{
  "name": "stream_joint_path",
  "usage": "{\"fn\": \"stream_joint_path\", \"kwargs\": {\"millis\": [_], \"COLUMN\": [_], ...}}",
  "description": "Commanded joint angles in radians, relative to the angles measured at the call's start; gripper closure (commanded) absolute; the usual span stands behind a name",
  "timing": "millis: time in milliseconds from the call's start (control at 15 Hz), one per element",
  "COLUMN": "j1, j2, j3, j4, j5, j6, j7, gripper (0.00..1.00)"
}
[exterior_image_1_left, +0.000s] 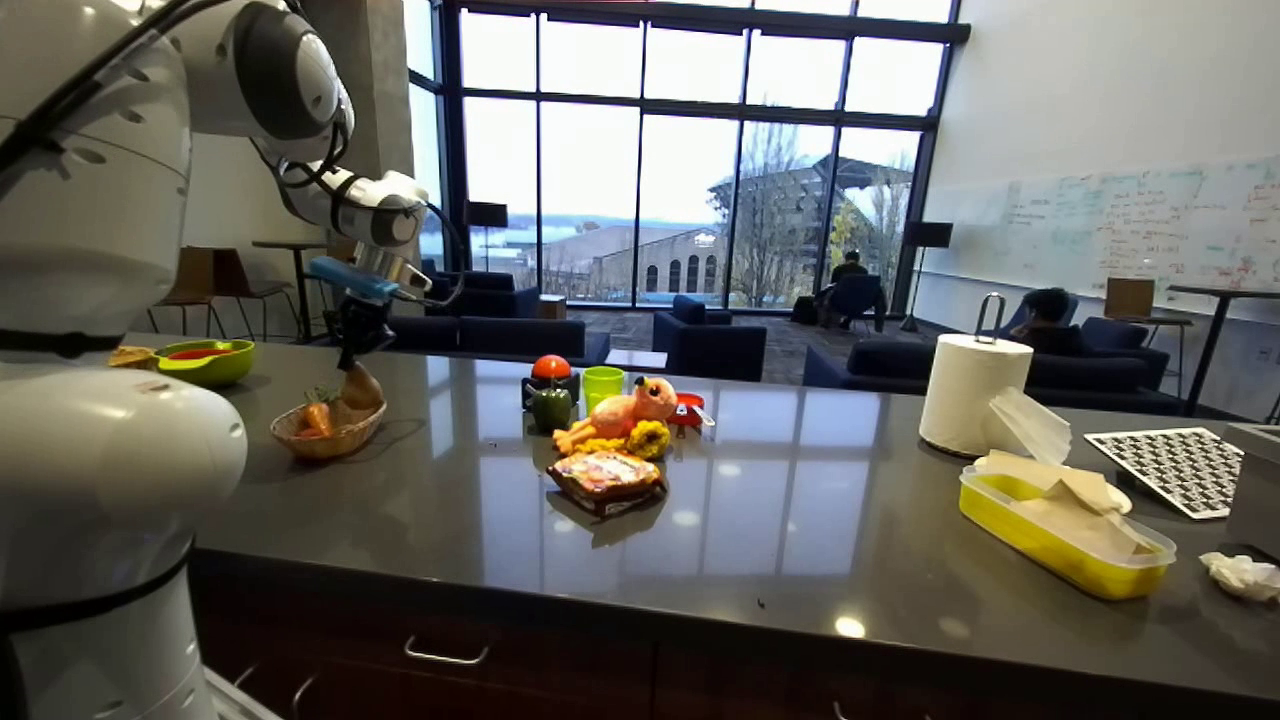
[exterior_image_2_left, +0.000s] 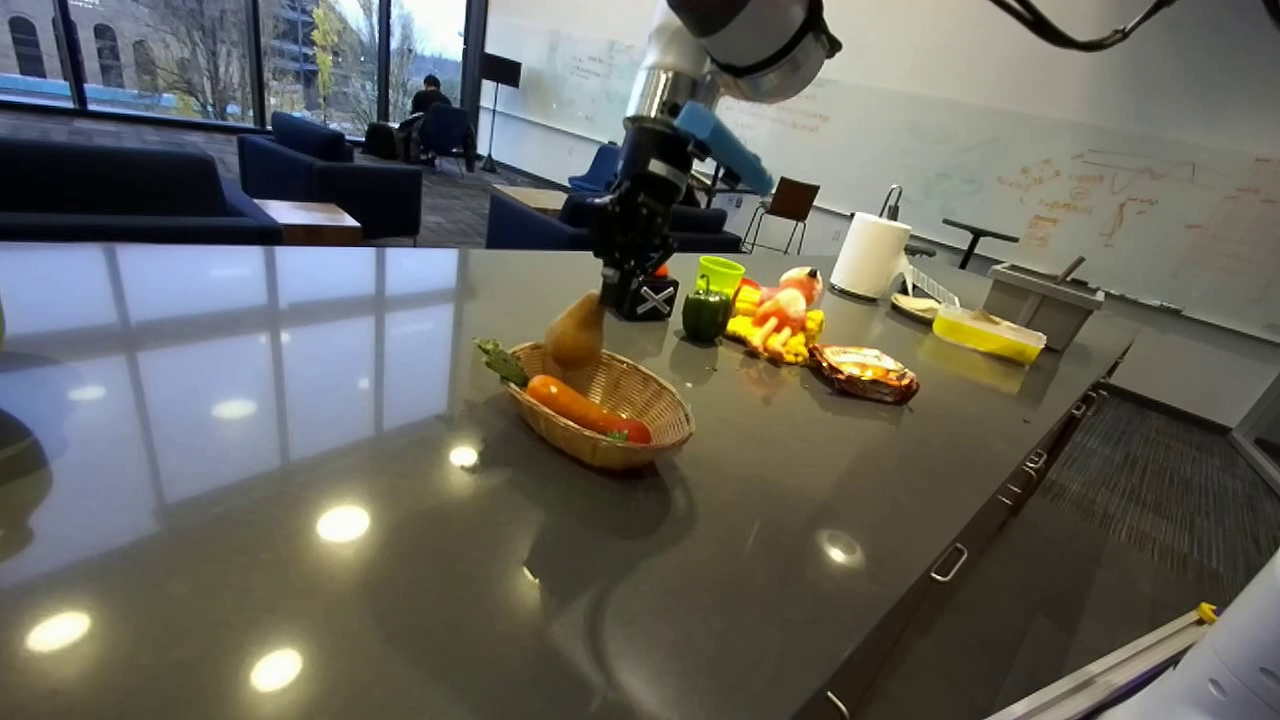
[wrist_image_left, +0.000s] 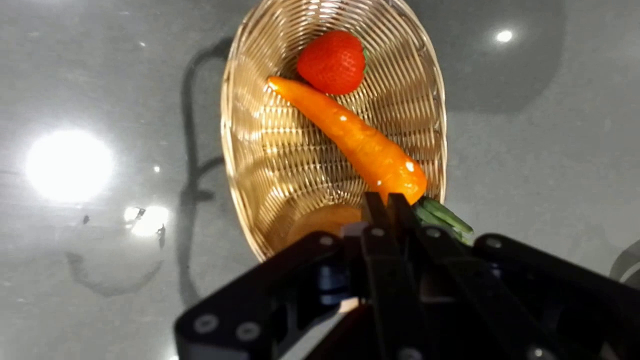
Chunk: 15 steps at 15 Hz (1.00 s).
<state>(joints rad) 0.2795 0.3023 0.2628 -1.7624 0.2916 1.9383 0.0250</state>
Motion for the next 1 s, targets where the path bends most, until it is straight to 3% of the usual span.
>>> {"fn": "stream_joint_path", "kwargs": {"millis": [0,933], "j1": [-0.014,-0.093], "j2": [-0.071,-0.046], "j3": [-0.014,-0.094], "j4": [-0.029,-0.009], "j5": [-0.025,-0.163], "j6": [0.004,0.051], "j7": [0.005,-0.053], "gripper": [0.98,0.98]}}
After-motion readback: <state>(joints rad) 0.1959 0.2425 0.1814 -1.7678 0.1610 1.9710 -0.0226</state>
